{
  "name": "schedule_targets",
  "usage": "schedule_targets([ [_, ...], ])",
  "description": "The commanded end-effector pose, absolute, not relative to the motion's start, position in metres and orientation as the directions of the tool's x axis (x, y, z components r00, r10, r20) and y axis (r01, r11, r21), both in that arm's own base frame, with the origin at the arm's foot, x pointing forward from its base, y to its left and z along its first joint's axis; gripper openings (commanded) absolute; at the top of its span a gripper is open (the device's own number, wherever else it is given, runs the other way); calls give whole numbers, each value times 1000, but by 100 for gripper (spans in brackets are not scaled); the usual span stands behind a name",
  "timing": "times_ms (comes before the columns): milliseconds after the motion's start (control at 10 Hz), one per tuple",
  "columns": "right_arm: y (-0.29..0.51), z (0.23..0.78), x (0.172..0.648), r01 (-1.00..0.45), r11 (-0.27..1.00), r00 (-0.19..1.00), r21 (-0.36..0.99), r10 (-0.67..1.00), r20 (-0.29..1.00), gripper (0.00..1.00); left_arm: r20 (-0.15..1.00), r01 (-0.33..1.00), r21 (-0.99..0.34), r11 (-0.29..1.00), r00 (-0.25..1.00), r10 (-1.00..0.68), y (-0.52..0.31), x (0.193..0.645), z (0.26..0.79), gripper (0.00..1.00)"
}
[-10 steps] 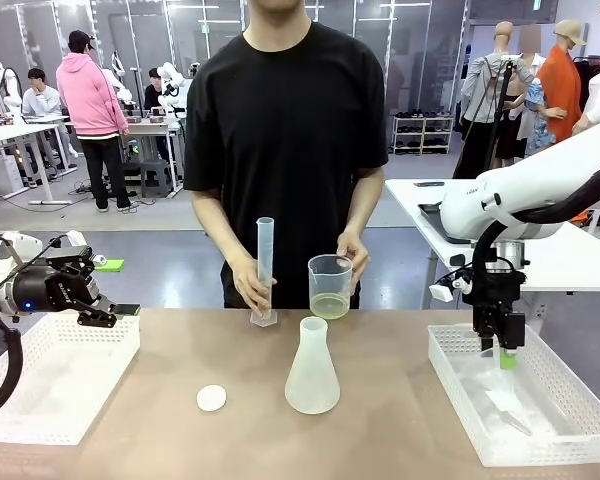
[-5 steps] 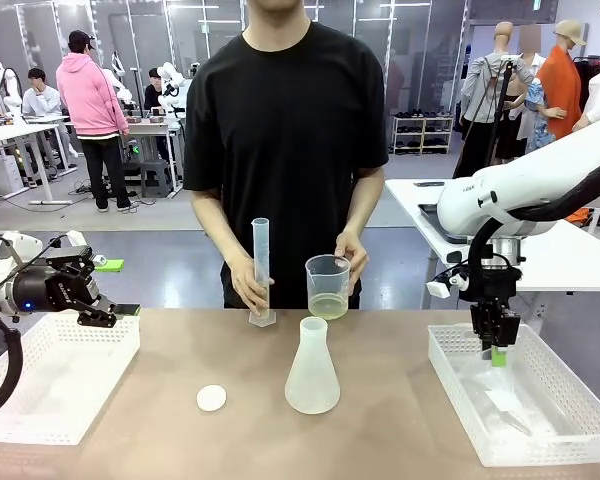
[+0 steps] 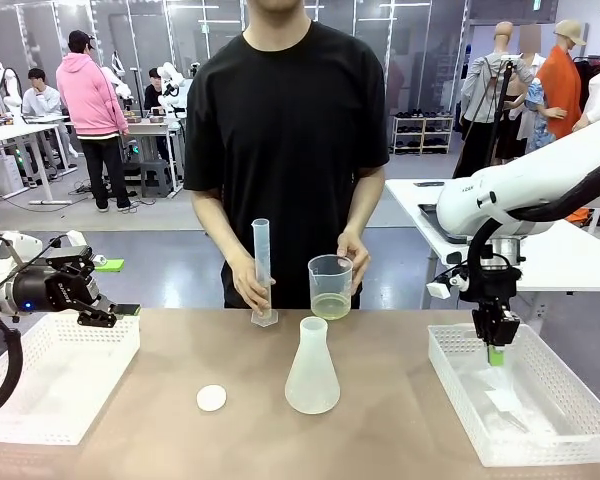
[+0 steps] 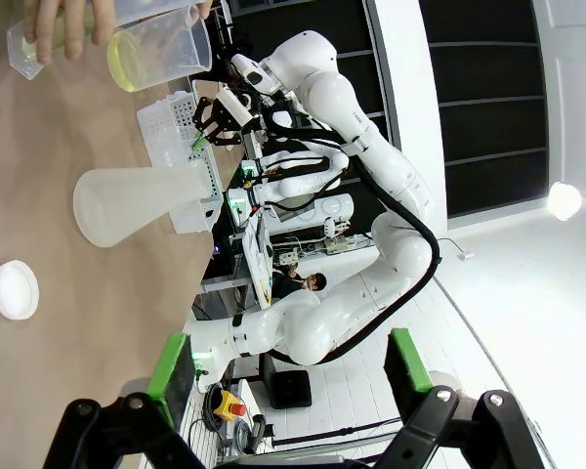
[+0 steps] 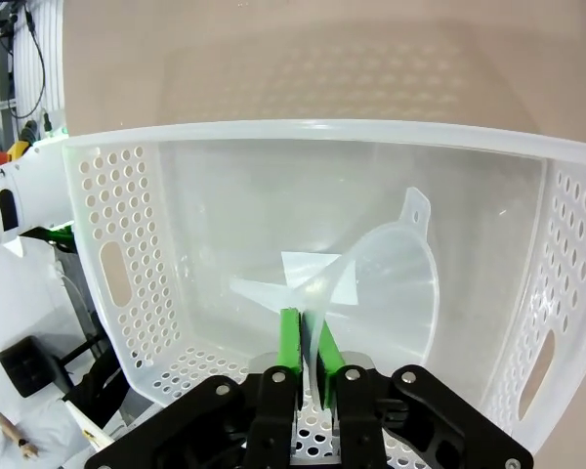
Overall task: Prepare the solutions needed for the experiment.
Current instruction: Pick up the Plastic Funnel and insert it into the Big flask.
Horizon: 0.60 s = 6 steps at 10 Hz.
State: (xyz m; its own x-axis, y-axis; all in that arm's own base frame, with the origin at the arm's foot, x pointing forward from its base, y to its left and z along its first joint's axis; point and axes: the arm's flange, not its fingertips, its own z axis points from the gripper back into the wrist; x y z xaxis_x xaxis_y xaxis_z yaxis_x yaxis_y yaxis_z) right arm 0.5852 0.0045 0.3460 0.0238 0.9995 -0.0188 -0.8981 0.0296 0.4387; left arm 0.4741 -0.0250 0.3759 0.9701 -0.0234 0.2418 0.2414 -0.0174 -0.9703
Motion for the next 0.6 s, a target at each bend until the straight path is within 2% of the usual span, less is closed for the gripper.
schedule_targets([
  [0,7,346,588,-897,45,34,440,999,-34,0,244,243,-970,-25,970,-7,-27,476,377,100],
  [300,21,388,572,-894,214,190,394,977,-99,0,244,243,-970,-25,970,-7,-27,476,377,100],
  [500,36,429,554,-916,242,227,320,970,-84,0,244,243,-970,-25,970,-7,-27,476,377,100],
])
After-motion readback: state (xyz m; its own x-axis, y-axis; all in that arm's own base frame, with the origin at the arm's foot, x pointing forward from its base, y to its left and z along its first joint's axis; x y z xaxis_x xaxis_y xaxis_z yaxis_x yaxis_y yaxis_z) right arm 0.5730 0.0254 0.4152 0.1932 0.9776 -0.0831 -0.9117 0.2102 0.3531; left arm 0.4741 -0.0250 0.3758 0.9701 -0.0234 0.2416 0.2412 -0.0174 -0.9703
